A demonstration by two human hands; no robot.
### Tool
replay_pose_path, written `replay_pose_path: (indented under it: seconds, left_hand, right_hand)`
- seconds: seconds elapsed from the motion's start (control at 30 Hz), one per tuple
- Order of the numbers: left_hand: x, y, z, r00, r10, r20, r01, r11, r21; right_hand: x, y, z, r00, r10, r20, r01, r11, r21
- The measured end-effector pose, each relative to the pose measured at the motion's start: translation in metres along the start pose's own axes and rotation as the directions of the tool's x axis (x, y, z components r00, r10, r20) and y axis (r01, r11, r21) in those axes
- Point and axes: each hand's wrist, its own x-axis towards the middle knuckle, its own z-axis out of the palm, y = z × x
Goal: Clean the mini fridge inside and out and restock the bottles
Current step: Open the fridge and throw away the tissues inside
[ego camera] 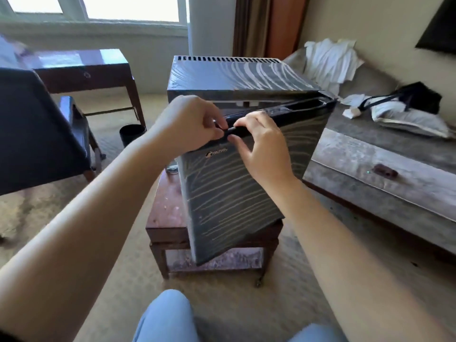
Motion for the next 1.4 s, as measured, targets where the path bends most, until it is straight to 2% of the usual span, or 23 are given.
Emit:
replay_pose_path:
  seconds: [0.1, 0.23, 0.37, 0.47, 0.57, 0.63, 0.73, 0.8, 0.9, 0.97, 1.07, 1.23, 1.4]
  left_hand:
    - [-0.031, 0.026, 0.003, 0.993, 0.11, -0.044, -0.112, 0.993, -0.044]
    - [-0.053, 0.05, 0.0, 0.961, 0.276, 0.022, -0.275, 0.961, -0.042]
    - [-0.067, 0.068, 0.009, 0.901, 0.424, -0.09, -0.43, 0.9, -0.072]
    - [-0.073, 0.075, 0.033, 0.899, 0.421, -0.12, -0.433, 0.895, -0.11]
    - [-0.074, 0.075, 0.06, 0.916, 0.395, -0.062, -0.4, 0.91, -0.107]
    - [-0.072, 0.077, 0.075, 0.925, 0.379, -0.011, -0.378, 0.92, -0.103]
    - [-0.071, 0.084, 0.092, 0.927, 0.372, 0.04, -0.367, 0.925, -0.098]
    - [-0.069, 0.09, 0.1, 0.929, 0.366, 0.055, -0.359, 0.927, -0.108]
    - [-0.066, 0.095, 0.114, 0.935, 0.343, 0.084, -0.332, 0.935, -0.127]
    - [-0.066, 0.099, 0.12, 0.939, 0.328, 0.102, -0.314, 0.94, -0.132]
    - [-0.068, 0.102, 0.128, 0.936, 0.329, 0.123, -0.313, 0.94, -0.133]
    - [-0.071, 0.098, 0.136, 0.935, 0.323, 0.144, -0.3, 0.941, -0.158]
    - [-0.07, 0.08, 0.141, 0.942, 0.285, 0.177, -0.261, 0.954, -0.147]
  right_hand:
    - [-0.026, 0.001, -0.029, 1.0, -0.018, 0.024, 0.019, 1.0, -0.012]
    - [-0.05, 0.012, -0.073, 0.995, -0.044, 0.092, 0.051, 0.996, -0.073]
    - [-0.071, 0.027, -0.116, 0.991, -0.013, 0.134, 0.018, 0.999, -0.037]
    - [-0.084, 0.036, -0.146, 0.984, 0.091, 0.153, -0.102, 0.992, 0.068]
    - [-0.091, 0.033, -0.185, 0.935, 0.245, 0.255, -0.286, 0.948, 0.137]
    - [-0.093, 0.027, -0.21, 0.903, 0.297, 0.31, -0.354, 0.924, 0.145]
    - [-0.096, 0.02, -0.241, 0.872, 0.355, 0.338, -0.396, 0.916, 0.06]
    - [-0.1, 0.014, -0.256, 0.853, 0.392, 0.346, -0.385, 0.918, -0.09]
    - [-0.104, 0.01, -0.265, 0.845, 0.431, 0.317, -0.3, 0.872, -0.386]
    - [-0.108, 0.015, -0.263, 0.847, 0.438, 0.303, -0.253, 0.832, -0.494]
    - [-0.114, 0.025, -0.26, 0.857, 0.466, 0.219, -0.292, 0.789, -0.54]
    - [-0.117, 0.044, -0.263, 0.862, 0.502, 0.068, -0.322, 0.646, -0.692]
    - [-0.122, 0.092, -0.269, 0.856, 0.508, -0.094, -0.439, 0.619, -0.651]
